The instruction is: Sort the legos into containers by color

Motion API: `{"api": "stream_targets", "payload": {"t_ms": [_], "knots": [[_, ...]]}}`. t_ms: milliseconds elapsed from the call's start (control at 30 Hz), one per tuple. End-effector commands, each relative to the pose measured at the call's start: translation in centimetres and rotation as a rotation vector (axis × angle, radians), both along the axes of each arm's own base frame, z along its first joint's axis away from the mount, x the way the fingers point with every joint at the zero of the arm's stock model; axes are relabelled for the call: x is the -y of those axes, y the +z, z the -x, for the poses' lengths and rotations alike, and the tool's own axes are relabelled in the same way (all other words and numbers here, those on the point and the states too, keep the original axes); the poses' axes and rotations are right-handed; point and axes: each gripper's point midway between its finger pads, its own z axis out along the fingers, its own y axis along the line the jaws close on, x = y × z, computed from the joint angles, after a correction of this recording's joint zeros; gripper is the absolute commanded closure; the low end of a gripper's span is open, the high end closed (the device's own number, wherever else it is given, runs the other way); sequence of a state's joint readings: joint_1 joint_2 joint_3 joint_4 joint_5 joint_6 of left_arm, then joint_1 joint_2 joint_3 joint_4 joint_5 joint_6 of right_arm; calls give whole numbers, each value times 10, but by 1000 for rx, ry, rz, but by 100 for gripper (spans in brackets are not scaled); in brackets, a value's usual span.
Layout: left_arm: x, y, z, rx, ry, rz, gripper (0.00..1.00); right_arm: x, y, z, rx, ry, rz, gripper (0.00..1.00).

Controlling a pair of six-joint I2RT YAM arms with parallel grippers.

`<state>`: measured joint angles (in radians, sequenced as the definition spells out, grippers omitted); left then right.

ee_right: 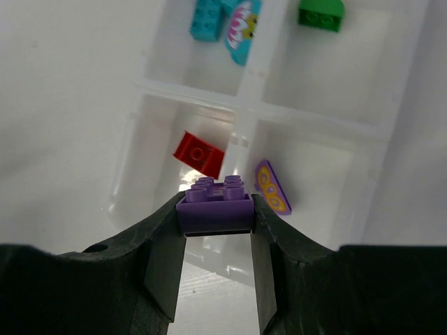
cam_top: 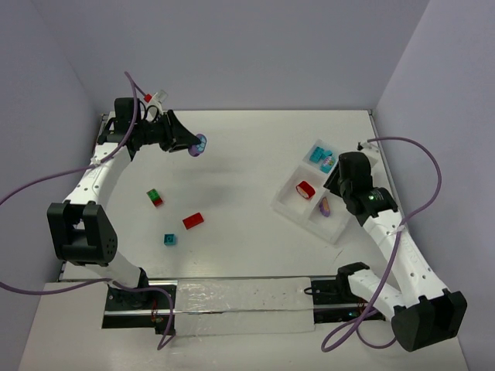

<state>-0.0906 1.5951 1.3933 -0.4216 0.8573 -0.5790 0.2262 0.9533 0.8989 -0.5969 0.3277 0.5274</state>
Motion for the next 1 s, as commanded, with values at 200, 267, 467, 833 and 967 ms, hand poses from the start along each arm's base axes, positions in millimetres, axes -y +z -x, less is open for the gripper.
{"api": "stream_targets", "payload": {"t_ms": [200, 267, 467, 833, 967], "knots": [[-3, 10, 7, 39, 5, -29, 100, 32, -58, 35, -131, -251, -72, 97], [-3, 11, 7, 43, 6, -26, 100, 32, -64, 33, -143, -252, -83, 92], [-4, 10, 7, 42, 11, -36, 100, 33, -74, 31, -171, -260, -86, 48], [-5, 15, 4, 49, 13, -48, 100, 26, -59, 15, -164, -179, -71, 23], [-5, 16, 2, 51, 21, -52, 100, 11, -24, -1, -84, -56, -88, 23]]}}
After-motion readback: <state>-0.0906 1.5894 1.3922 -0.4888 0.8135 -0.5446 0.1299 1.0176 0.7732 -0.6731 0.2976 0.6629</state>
